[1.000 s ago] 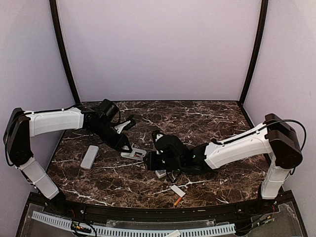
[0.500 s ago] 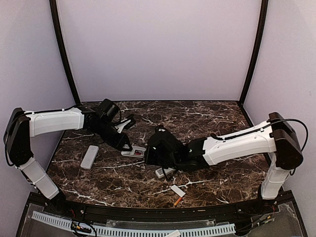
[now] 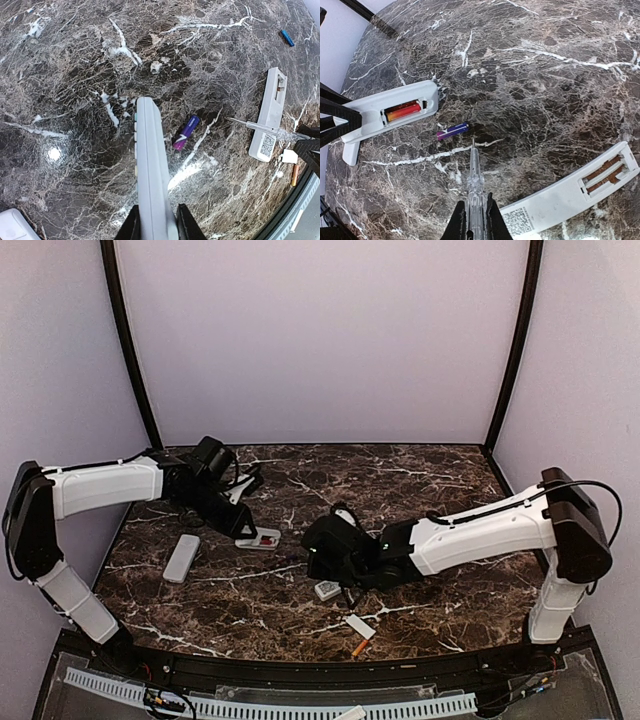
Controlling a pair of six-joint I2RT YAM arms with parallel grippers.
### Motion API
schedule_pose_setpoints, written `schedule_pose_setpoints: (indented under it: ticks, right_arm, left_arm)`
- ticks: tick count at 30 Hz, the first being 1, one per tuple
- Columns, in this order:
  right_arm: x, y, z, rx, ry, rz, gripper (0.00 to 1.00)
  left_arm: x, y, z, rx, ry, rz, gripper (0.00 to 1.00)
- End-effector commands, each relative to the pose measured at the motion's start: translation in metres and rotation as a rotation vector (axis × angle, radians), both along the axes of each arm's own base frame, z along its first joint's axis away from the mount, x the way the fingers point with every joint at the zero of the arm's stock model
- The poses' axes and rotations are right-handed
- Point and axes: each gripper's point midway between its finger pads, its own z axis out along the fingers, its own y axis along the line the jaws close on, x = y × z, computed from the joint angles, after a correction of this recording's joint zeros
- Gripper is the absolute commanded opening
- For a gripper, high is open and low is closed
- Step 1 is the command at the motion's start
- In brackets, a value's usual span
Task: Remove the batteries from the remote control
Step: Remove the battery from the remote control without the battery cover.
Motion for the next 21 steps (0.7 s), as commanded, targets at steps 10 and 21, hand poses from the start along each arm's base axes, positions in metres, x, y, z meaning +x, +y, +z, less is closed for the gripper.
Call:
schedule_pose_setpoints:
  ticks: [10,21]
  right_arm:
    - [-0.04,-0.024,0.072,0.095,-0.162,0.444,0.0]
    - [-0.076,-0.051,0.085,-0.054,-0.151,0.827,0.0]
  left_arm:
    - [-0.036,-0.019,0.042,-0.218,-0.009,-0.159,0.0]
    - [-0.081,-0.046,0.055,-0.424,0.142,-0.357,0.0]
